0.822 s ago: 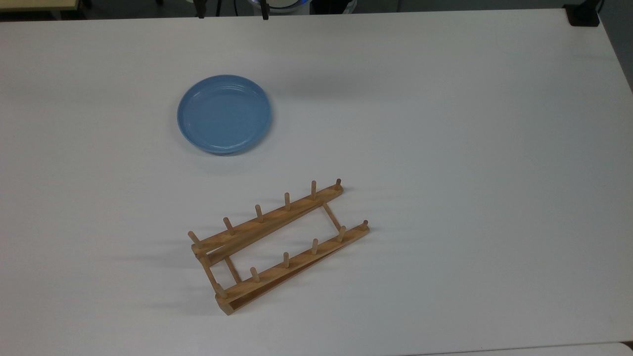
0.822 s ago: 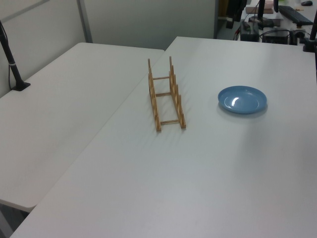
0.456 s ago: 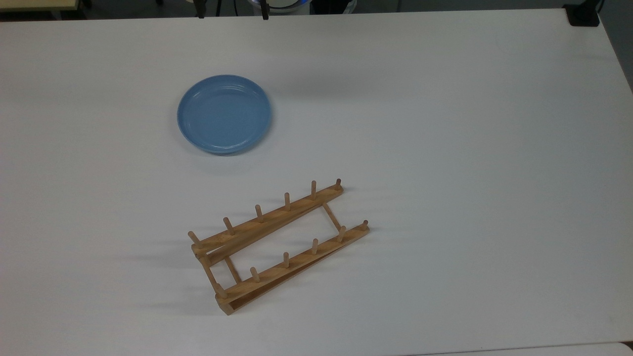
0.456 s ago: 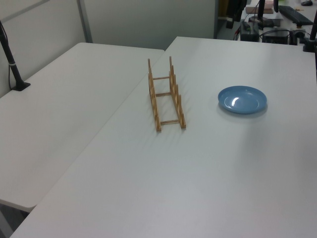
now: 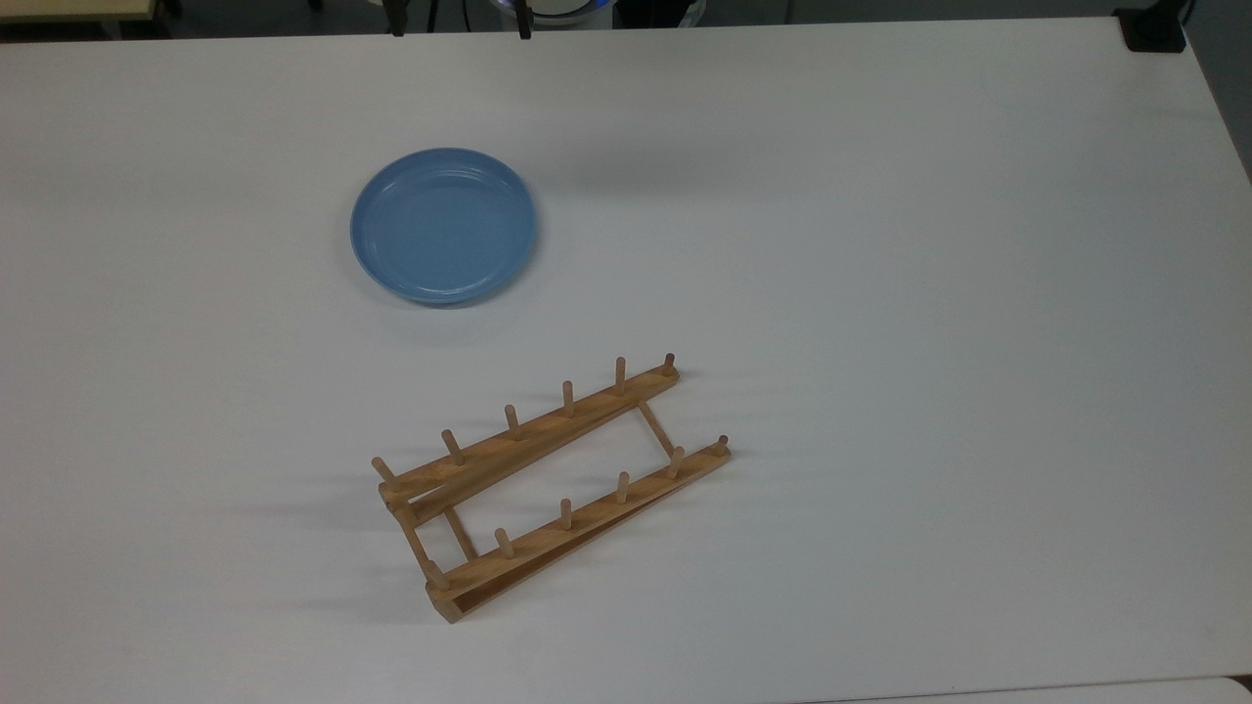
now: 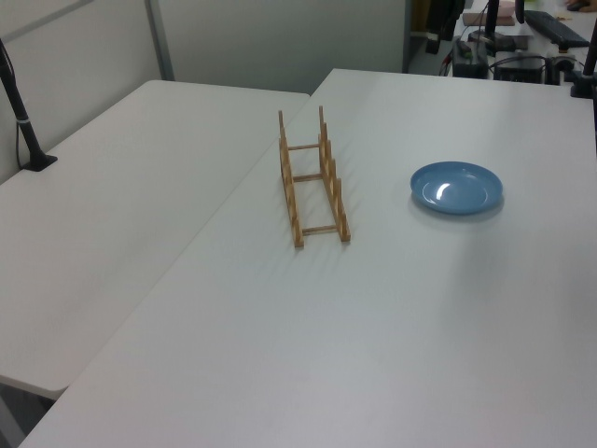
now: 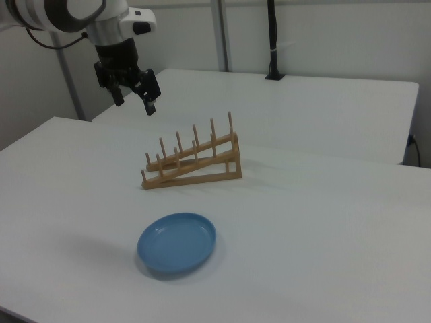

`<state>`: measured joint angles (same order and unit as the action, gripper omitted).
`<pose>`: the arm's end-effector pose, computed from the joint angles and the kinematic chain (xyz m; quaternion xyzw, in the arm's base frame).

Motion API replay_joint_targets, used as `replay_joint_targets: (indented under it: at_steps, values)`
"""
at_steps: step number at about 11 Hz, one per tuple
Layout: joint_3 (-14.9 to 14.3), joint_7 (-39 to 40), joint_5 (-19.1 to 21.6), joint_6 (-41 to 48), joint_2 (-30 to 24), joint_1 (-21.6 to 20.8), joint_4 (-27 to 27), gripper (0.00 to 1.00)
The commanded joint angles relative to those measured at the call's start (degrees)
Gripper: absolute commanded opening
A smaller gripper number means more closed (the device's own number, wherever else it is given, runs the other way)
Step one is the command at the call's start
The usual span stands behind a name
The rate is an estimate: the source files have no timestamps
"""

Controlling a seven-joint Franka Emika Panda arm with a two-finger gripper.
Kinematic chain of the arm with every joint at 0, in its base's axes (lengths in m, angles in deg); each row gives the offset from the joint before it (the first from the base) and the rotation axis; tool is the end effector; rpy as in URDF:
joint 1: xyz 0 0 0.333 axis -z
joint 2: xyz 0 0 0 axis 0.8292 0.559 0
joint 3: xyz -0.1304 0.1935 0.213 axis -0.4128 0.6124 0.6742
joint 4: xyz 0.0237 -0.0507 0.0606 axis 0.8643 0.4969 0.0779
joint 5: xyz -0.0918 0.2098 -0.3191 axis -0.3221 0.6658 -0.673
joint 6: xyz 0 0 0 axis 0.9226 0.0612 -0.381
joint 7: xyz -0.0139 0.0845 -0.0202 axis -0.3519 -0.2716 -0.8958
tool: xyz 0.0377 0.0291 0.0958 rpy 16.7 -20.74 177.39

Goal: Place plate in plate rack

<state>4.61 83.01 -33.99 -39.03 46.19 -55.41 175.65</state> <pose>0.5584 -0.0148 0.6441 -0.9972 0.0262 -0.0651 0.0263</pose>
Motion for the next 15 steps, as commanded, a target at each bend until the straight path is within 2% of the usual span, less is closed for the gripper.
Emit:
replay_joint_targets:
  at_steps: [1,2,4,5,7,8,10,13,15]
  values:
    - [-0.5,1.3,-0.2,-0.1,-0.6,-0.7,0.8,1.00]
    - [-0.6,4.6,-0.2,1.1,-0.7,-0.3,1.2,1.00]
    - [-0.9,16.4,-1.3,6.3,-1.0,0.1,1.3,1.00]
    - [-1.2,20.6,-3.0,7.6,-1.0,1.0,2.0,1.00]
    - [-1.2,21.5,-5.8,6.4,-1.0,2.8,5.8,1.00]
    - [-1.3,21.8,-8.0,4.9,-1.1,4.0,10.0,1.00]
    - [-2.2,21.8,-8.4,-3.2,-1.0,6.3,17.7,1.00]
    - [-4.6,21.6,-8.2,-15.3,-0.1,7.8,26.4,1.00]
    - [-4.8,21.0,-7.6,-21.2,3.5,10.0,29.4,1.00]
